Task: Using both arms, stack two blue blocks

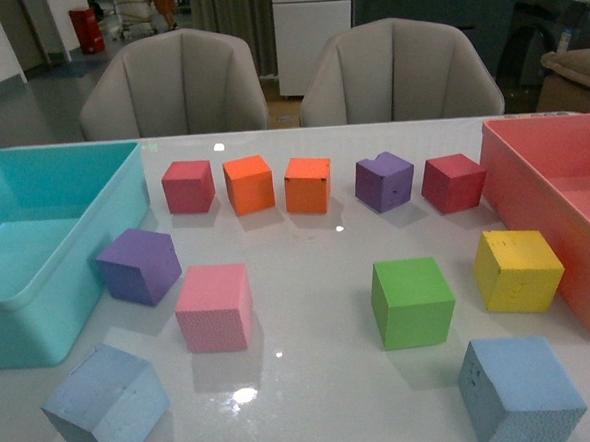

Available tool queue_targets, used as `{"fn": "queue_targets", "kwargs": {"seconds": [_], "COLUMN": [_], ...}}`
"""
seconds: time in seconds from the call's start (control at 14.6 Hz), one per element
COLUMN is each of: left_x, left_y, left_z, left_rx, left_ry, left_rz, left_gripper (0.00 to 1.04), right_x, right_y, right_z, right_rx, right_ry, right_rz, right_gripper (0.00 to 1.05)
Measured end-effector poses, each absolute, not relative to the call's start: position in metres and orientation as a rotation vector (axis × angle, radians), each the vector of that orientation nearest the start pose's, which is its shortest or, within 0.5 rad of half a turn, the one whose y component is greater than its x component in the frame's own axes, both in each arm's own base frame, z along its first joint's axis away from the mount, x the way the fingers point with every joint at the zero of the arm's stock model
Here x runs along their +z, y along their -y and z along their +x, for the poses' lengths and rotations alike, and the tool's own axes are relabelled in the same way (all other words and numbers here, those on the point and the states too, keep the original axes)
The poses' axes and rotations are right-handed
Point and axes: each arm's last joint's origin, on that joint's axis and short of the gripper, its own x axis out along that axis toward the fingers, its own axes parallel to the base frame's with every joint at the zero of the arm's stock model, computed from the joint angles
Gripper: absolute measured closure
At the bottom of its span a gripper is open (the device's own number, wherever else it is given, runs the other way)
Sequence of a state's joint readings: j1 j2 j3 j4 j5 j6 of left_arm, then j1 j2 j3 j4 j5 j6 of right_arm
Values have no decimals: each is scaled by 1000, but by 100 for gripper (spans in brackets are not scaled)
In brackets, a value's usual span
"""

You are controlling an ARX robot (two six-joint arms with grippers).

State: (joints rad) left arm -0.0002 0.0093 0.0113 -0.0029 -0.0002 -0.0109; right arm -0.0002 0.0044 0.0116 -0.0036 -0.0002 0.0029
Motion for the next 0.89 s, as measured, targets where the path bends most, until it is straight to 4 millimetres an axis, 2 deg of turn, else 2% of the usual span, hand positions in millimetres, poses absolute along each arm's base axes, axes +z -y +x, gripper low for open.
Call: {"fn": "queue_targets", "kwargs": {"seconds": [0.89], "left_x": [166], "left_y": [0], "left_z": [98], "left_rx": [0], "left_ry": [-1], "left_rz": [-11], "left_gripper": [7], "right_x": [167], "right_y": [0], "right_z": [97], "right_rx": [0], "right_ry": [4], "right_rz": [3], "right_gripper": [6]}}
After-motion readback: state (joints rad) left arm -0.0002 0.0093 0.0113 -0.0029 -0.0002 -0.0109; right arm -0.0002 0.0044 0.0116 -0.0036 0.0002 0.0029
